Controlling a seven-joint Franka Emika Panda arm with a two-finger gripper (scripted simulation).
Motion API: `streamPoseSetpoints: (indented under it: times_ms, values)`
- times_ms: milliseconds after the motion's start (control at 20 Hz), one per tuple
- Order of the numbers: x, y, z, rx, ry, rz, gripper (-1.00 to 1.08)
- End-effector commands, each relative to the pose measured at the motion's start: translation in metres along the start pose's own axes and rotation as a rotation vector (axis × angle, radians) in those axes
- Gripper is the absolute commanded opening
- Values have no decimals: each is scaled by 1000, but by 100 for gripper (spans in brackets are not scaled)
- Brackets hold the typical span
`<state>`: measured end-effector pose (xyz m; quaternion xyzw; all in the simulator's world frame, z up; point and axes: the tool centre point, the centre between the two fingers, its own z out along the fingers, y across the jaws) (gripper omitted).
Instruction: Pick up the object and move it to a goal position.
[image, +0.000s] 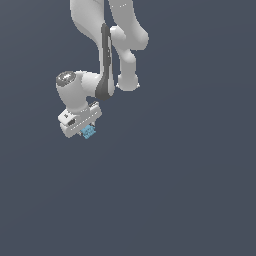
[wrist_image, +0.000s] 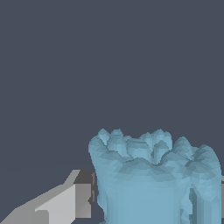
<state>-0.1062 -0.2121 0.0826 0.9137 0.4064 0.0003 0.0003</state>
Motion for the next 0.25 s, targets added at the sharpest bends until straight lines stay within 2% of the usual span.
streamPoseSetpoints:
  times_ms: [0, 200]
  values:
    - [-8, 6, -2, 1, 0, -2, -100]
    - [-13, 9, -4, 1, 0, -2, -100]
